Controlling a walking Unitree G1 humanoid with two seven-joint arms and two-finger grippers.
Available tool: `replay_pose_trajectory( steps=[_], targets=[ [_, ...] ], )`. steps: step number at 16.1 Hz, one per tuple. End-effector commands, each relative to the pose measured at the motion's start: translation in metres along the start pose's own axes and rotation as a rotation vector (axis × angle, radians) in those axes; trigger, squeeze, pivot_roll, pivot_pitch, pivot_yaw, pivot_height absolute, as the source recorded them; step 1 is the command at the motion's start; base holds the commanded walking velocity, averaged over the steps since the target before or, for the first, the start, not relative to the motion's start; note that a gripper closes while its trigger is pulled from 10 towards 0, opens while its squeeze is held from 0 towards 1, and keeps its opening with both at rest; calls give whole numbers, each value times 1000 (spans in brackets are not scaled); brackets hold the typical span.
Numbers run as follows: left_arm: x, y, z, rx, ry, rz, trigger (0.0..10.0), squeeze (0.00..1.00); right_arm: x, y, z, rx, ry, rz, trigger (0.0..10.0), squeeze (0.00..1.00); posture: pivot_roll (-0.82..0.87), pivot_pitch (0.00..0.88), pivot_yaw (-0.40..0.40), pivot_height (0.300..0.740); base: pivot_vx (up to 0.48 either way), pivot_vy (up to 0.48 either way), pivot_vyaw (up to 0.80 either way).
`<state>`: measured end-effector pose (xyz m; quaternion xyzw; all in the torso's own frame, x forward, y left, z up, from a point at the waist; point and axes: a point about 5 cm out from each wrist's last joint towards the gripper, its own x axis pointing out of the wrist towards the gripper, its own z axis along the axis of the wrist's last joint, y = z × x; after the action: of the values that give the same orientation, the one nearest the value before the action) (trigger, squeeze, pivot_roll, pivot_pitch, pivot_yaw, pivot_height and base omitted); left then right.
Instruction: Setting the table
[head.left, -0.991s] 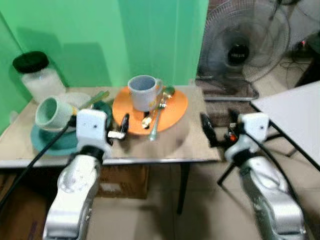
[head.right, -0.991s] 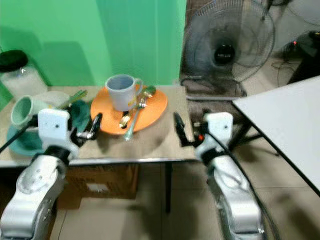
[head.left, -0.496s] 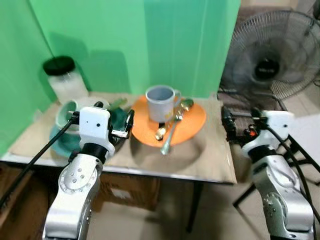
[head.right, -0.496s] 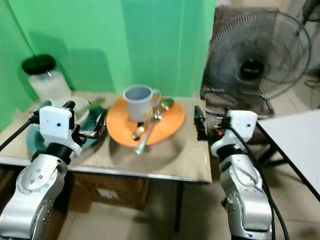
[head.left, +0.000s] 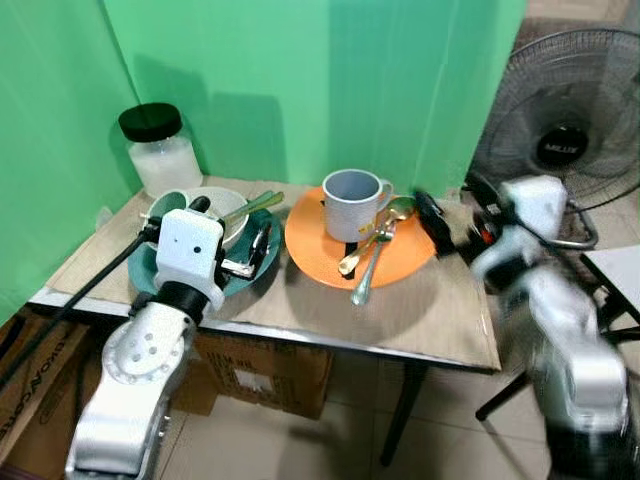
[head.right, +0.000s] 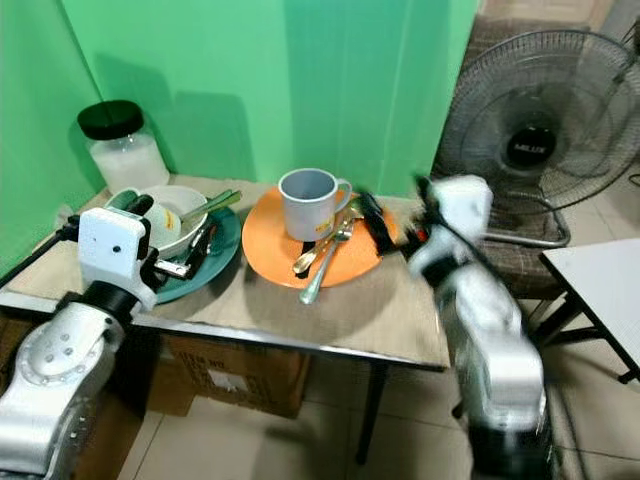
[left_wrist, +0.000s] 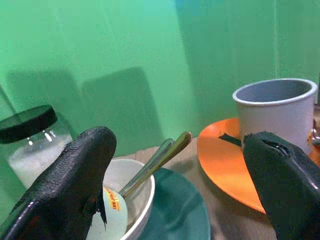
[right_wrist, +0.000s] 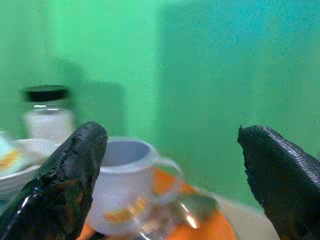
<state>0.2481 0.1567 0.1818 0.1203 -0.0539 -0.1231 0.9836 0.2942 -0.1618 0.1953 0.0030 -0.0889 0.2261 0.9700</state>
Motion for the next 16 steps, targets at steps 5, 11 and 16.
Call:
replay_pose_trajectory(
  steps=[5, 11, 16],
  targets=[
    [-4, 8, -4, 50, 45, -100, 10000, 0, 64, 11, 16, -189, 39, 357, 10000, 1000, -24, 15, 30, 740, 0, 0, 0],
    [-15, -9, 1, -53, 48, -357, 10000, 1000, 112, 26, 17, -393, 246, 655, 10000, 1000, -16, 29, 9, 740, 0, 0, 0],
    [-18, -16, -2, 20, 85, -383, 10000, 745, 123, 26, 16, -467, 369, 711, 10000, 0, -17, 31, 4, 740, 0, 0, 0]
  ],
)
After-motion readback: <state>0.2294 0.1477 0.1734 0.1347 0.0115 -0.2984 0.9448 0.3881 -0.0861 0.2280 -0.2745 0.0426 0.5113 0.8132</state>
